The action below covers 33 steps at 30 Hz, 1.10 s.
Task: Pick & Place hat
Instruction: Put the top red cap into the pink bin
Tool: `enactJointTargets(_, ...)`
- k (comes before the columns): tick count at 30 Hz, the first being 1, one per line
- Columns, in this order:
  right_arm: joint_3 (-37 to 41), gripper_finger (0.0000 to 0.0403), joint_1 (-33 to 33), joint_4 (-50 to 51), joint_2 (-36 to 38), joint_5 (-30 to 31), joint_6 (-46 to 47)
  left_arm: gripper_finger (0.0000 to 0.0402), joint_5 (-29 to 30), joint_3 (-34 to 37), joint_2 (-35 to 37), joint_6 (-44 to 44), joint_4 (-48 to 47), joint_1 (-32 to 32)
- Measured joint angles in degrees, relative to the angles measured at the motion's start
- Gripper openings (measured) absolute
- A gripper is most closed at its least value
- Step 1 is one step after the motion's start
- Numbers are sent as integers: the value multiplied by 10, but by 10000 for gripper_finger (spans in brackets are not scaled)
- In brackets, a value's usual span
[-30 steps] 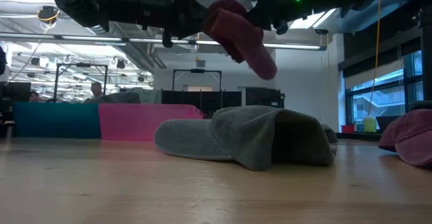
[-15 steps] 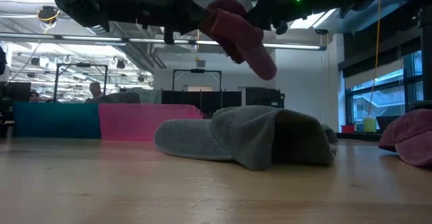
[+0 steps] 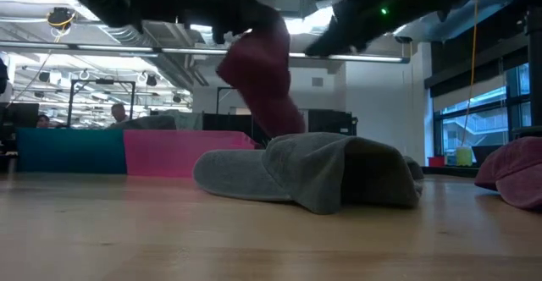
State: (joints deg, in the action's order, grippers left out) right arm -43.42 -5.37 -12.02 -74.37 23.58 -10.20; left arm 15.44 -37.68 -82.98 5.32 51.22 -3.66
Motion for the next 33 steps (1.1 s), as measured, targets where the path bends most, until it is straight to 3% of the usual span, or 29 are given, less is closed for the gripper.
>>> enactJointTargets(3,0,205,-1,84,15,54,2,17,0,-32,9,44,-82,-2)
enactJointTargets(6,0,217,0,161,37,65,27,17,-3,-76,22,66,-193,-6)
enactJointTargets(14,0,220,0,261,67,-6,99,17,-122,-244,37,64,-553,-37)
enactJointTargets(21,0,220,0,266,60,-8,100,19,-110,-398,37,101,-849,-59)
enactJointTargets(28,0,220,-1,266,60,-8,101,17,-48,-480,37,166,-989,-64)
enactJointTargets(33,0,220,-1,265,60,-7,102,17,-45,-489,36,220,-1043,-64)
